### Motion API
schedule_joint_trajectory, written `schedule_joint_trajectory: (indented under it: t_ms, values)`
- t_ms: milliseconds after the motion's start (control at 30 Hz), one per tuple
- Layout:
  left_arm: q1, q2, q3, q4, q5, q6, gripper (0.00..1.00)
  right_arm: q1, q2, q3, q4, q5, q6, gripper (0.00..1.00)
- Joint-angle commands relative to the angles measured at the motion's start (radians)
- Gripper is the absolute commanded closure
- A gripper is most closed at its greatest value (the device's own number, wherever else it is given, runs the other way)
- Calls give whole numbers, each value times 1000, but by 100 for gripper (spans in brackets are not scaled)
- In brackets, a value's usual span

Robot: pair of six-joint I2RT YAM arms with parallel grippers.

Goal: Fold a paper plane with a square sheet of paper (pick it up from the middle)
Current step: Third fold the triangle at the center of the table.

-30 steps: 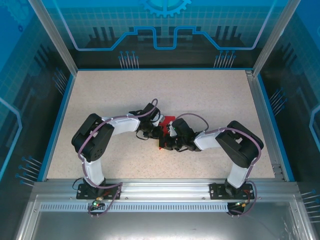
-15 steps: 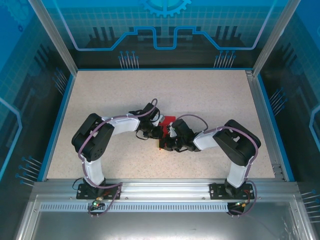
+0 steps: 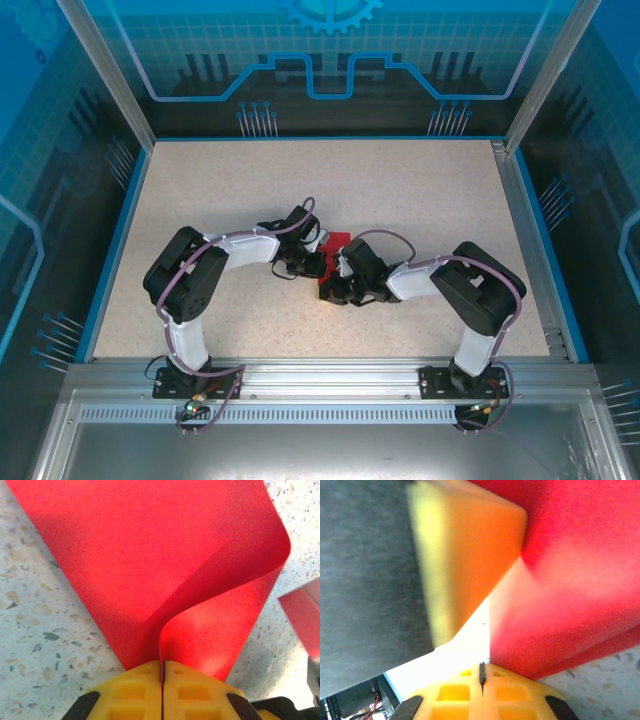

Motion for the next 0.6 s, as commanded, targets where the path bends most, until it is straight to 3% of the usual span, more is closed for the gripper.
schedule_joint_trajectory:
  t_ms: [0,333,567]
  values:
    - [4,41,-14,-34,-13,20,92,6,40,16,-46,0,8,100]
    - [3,40,-10,-40,-8,22,92,-28,-143,-10,-91,42,-35,100]
    - [3,42,-11,-38,-5,23,92,-60,-66,18,-28,11,-17,100]
